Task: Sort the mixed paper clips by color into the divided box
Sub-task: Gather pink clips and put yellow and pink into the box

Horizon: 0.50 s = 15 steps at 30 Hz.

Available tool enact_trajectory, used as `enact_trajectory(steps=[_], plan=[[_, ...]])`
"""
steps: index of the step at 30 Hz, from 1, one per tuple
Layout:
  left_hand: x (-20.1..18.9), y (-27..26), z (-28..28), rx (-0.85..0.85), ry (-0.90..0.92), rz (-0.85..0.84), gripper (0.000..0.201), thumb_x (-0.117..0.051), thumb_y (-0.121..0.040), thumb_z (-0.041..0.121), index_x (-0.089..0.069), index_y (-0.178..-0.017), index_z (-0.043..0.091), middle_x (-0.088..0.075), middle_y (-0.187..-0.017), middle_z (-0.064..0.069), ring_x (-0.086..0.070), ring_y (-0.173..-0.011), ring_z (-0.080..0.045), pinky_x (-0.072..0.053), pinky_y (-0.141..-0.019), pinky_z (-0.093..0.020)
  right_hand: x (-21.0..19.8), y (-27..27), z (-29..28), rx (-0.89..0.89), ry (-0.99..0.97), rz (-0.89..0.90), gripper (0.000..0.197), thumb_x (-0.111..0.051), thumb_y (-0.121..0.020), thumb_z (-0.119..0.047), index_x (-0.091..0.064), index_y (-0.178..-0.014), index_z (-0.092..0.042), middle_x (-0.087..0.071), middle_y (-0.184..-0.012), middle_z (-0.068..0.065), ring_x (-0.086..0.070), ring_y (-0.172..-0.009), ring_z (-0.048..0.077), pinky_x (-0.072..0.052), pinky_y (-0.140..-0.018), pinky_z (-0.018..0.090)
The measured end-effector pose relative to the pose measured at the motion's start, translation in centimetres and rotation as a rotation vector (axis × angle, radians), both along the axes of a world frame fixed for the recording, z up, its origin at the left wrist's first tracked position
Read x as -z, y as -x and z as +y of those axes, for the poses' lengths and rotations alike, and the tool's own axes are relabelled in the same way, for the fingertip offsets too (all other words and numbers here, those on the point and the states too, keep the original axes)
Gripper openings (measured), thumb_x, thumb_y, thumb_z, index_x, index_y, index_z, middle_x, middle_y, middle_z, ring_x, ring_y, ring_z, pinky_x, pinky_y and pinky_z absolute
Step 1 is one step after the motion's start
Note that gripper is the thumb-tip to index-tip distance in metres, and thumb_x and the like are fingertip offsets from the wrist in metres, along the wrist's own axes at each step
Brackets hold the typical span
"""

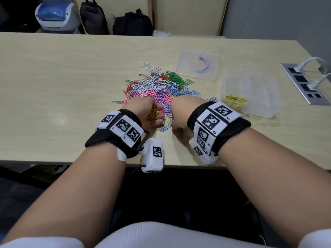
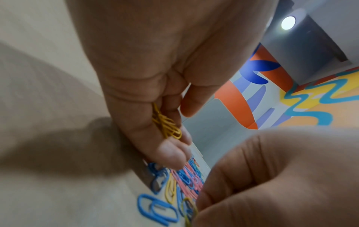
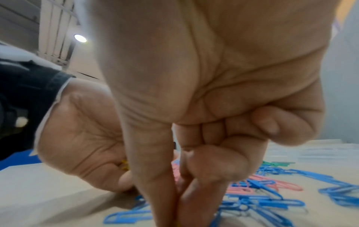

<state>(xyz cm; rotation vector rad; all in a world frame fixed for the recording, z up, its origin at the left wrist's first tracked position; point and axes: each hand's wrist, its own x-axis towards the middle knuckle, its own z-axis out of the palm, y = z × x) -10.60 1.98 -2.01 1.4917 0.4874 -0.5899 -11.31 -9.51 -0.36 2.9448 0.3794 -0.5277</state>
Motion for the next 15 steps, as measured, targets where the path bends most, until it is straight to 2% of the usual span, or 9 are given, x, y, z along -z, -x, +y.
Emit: enact_trajectory(steps=[3, 5, 7, 9, 11, 13, 15], plan=[[0.1, 0.0, 0.1, -0.02, 0.014, 0.007, 0.033, -0.027, -0.101, 0.014, -0.05, -0.08, 0.005, -0.045, -0.068, -0.009, -0.046, -0.059, -0.016, -0.045, -0.056, -0.024, -0.5, -0.6, -0.6, 0.052, -0.086, -0.103, 0.029, -0.057, -0.086, -0.019, -0.046, -0.06, -0.014, -0.046, -0.062, 0.002, -0.049, -0.061, 0.022, -0.038, -0.055, 0.026], [0.2, 0.0, 0.0, -0.035, 0.032, 0.008, 0.033, -0.028, -0.102, 0.016, -0.049, -0.08, 0.005, -0.046, -0.068, -0.01, -0.047, -0.059, -0.017, -0.046, -0.054, -0.024, -1.2, -1.0, -0.7, 0.083, -0.208, -0.158, 0.017, -0.06, -0.085, -0.025, -0.061, -0.071, -0.015, -0.059, -0.072, 0.002, -0.059, -0.074, 0.023, -0.046, -0.064, 0.029], [0.2, -0.2, -0.1, -0.053, 0.06, 0.019, 0.031, -0.031, -0.101, 0.017, -0.047, -0.078, 0.006, -0.048, -0.064, -0.01, -0.047, -0.057, -0.018, -0.046, -0.057, -0.025, -1.8, -1.3, -0.2, 0.06, -0.303, -0.186, 0.021, -0.064, -0.085, -0.036, -0.071, -0.084, -0.015, -0.067, -0.084, 0.002, -0.063, -0.083, 0.021, -0.052, -0.071, 0.031], [0.2, -0.4, -0.1, -0.084, 0.071, 0.037, 0.026, -0.039, -0.099, 0.017, -0.049, -0.078, 0.007, -0.054, -0.055, -0.009, -0.053, -0.055, -0.019, -0.052, -0.061, -0.03, -2.0, -1.4, 0.4, 0.007, -0.325, -0.184, 0.025, -0.062, -0.087, -0.037, -0.074, -0.089, -0.014, -0.069, -0.088, 0.004, -0.064, -0.084, 0.022, -0.051, -0.069, 0.029], [0.3, -0.5, 0.1, -0.088, 0.062, 0.049, 0.028, -0.041, -0.099, 0.018, -0.053, -0.077, 0.007, -0.057, -0.05, -0.007, -0.057, -0.055, -0.018, -0.056, -0.058, -0.029, -1.9, -1.4, 0.5, 0.001, -0.334, -0.175, 0.026, -0.058, -0.09, -0.034, -0.074, -0.092, -0.014, -0.068, -0.089, 0.005, -0.063, -0.084, 0.022, -0.046, -0.066, 0.028], [0.4, -0.5, 0.4, -0.094, 0.08, 0.048, 0.039, -0.033, -0.103, 0.021, -0.053, -0.073, 0.006, -0.053, -0.054, -0.009, -0.051, -0.056, -0.015, -0.053, -0.053, -0.024, -1.5, -1.5, 0.2, -0.002, -0.312, -0.177, 0.024, -0.057, -0.09, -0.032, -0.073, -0.091, -0.015, -0.068, -0.088, 0.004, -0.062, -0.085, 0.023, -0.046, -0.068, 0.028], [0.3, -0.4, 0.7, -0.108, 0.098, 0.027, 0.04, -0.028, -0.104, 0.021, -0.051, -0.075, 0.005, -0.046, -0.063, -0.009, -0.045, -0.056, -0.015, -0.047, -0.056, -0.024, -0.8, -1.4, 0.0, -0.024, -0.226, -0.152, 0.02, -0.056, -0.09, -0.029, -0.068, -0.081, -0.014, -0.063, -0.078, 0.002, -0.059, -0.08, 0.024, -0.044, -0.066, 0.028]])
